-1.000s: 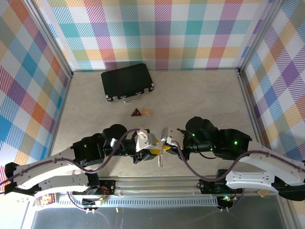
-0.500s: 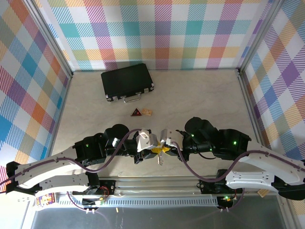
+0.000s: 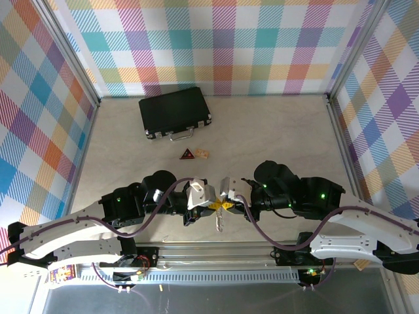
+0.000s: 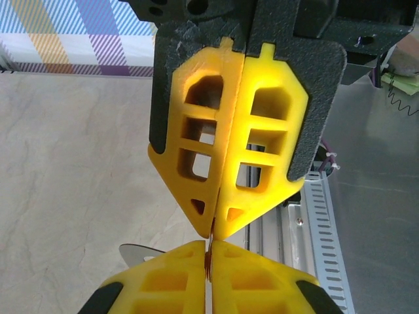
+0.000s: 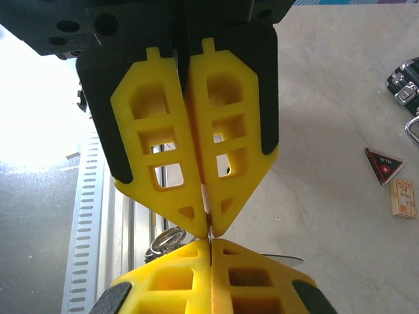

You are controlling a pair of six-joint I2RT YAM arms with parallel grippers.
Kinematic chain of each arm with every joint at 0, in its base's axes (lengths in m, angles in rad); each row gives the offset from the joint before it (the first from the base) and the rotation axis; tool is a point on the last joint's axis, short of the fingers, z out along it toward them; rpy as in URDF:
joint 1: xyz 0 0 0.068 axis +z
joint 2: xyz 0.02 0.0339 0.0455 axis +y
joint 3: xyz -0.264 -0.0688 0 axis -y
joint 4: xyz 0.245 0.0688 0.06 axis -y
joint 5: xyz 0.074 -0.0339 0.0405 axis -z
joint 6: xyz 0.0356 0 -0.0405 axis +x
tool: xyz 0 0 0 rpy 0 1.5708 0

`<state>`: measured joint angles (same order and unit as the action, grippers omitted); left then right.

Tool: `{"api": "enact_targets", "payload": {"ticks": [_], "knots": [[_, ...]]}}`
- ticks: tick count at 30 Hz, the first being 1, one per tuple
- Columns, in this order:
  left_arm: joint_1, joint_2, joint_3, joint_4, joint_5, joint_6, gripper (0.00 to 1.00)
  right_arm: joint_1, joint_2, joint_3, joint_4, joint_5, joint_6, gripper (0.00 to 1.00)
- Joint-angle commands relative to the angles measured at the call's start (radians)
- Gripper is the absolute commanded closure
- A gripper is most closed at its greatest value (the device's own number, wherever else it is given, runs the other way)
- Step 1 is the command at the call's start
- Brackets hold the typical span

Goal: Put the keys on the keyring

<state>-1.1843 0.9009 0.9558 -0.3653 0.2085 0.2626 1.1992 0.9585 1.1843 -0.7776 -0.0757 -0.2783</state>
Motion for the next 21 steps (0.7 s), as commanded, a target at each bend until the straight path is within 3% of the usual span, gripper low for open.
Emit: {"api": "enact_targets", "payload": {"ticks": [1,9,12,21], "knots": [[-0.006,-0.025,-0.014,0.037,0.002,-0.006,0.89,0.011,-0.015,0.035,0.042,-0.042,-0.021,1.0],[-0.006,-0.037,-0.04,0.056,-0.014,-0.02,0.83,0.011,-0.011,0.029,0.051,-0.042,-0.024,1.0],[-0.005,-0.038,-0.047,0.069,-0.004,-0.025,1.0,0.012,-0.01,0.03,0.06,-0.055,-0.024,1.0],[-0.005,-0.122,-0.107,0.211,-0.011,-0.061,1.0,0.017,-0.04,-0.009,0.115,-0.061,0.015,0.97]]}}
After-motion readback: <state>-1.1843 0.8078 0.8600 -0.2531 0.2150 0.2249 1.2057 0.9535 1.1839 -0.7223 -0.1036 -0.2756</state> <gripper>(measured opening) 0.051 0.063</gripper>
